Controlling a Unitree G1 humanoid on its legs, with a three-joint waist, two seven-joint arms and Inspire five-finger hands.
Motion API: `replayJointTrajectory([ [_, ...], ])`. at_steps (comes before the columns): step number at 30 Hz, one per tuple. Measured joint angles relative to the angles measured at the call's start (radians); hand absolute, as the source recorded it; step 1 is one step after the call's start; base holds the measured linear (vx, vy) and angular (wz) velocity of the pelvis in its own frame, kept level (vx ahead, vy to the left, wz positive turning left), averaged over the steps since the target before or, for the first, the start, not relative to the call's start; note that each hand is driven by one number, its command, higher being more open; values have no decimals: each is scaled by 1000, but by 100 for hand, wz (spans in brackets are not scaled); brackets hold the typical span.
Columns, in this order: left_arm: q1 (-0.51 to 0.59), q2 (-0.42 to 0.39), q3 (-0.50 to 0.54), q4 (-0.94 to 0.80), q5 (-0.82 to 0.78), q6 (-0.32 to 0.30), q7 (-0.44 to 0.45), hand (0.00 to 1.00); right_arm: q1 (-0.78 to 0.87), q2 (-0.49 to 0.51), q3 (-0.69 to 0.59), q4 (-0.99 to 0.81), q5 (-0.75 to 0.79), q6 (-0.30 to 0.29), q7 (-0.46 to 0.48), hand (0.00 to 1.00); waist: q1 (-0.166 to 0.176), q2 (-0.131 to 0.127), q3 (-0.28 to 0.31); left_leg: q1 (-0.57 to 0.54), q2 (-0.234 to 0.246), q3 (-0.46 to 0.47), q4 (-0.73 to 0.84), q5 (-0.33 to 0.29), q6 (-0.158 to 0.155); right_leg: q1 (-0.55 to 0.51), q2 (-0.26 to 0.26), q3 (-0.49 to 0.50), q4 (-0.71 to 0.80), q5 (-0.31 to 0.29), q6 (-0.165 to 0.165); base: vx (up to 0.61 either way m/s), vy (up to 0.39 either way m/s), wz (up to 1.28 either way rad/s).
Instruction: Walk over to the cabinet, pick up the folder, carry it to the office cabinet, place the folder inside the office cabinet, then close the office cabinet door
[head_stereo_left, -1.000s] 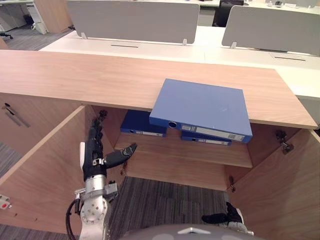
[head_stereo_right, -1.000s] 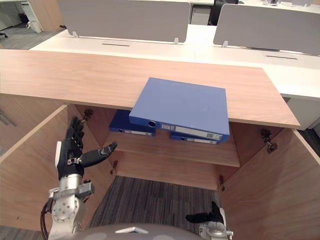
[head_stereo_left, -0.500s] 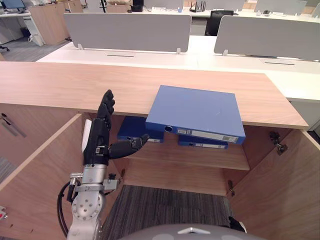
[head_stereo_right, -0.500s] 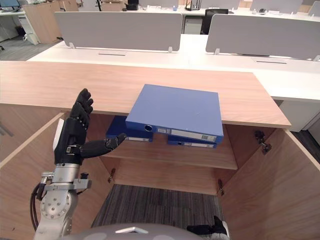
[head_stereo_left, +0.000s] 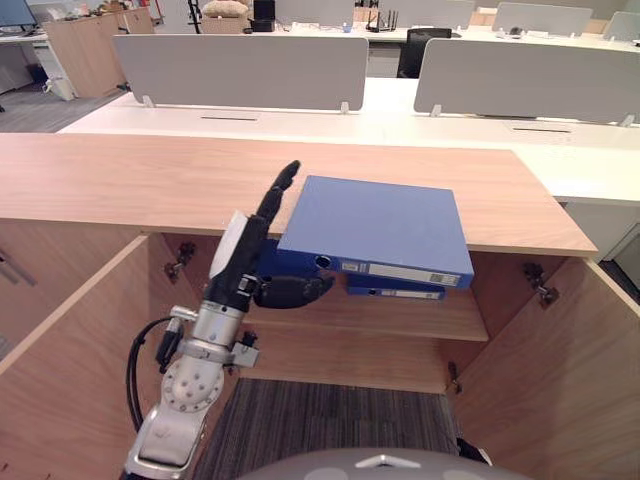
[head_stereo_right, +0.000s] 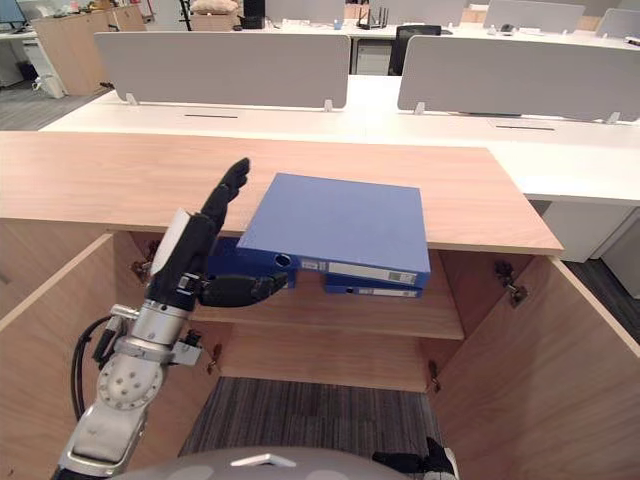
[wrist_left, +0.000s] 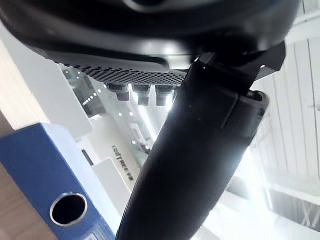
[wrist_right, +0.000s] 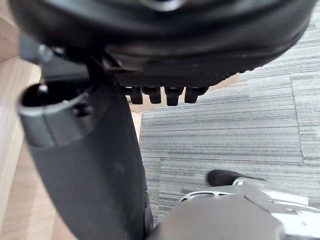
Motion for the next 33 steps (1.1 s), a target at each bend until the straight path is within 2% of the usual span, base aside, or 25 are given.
replayJointTrajectory([
  [10, -134, 29, -149, 65, 214, -17, 12, 100, -2, -1, 3, 8, 1, -3, -1, 100, -8, -1, 1, 2, 13, 15, 6, -9, -8, -8, 11, 14, 11, -11, -8, 5, -18, -4],
  [13, -165, 46, -184, 124, 296, -22, 41, 100, -2, -1, 5, 7, 2, -3, -3, 100, -12, -1, 1, 9, 15, 17, 2, -9, -8, -14, 16, 16, 12, -12, -9, 9, -12, -3],
  [22, -168, 34, -220, 249, 469, 7, 117, 100, -3, -4, 31, 3, 4, -3, -19, 100, -25, -6, 5, 14, 15, 19, -9, -9, -8, -14, 17, 17, 2, -12, -8, 0, 0, 0],
  [29, -170, -17, -222, 286, 587, 36, 192, 100, -3, -3, 31, -3, 5, -3, -23, 100, -29, -4, 9, 13, 14, 19, -18, -9, -8, -13, 18, 15, -11, -11, -8, 0, 0, 0],
  [30, -170, -29, -221, 286, 610, 45, 208, 0, -3, -3, 31, -5, 5, -3, -24, 100, -29, -3, 12, 12, 14, 19, -19, -10, -8, -13, 18, 14, -13, -11, -7, 0, 0, 0],
  [33, -170, -55, -220, 294, 631, 58, 231, 0, -3, -3, 31, -5, 11, -2, -24, 100, -30, -3, 13, 12, 13, 19, -20, -10, -8, -13, 18, 14, -15, -10, -7, 0, 0, 0],
])
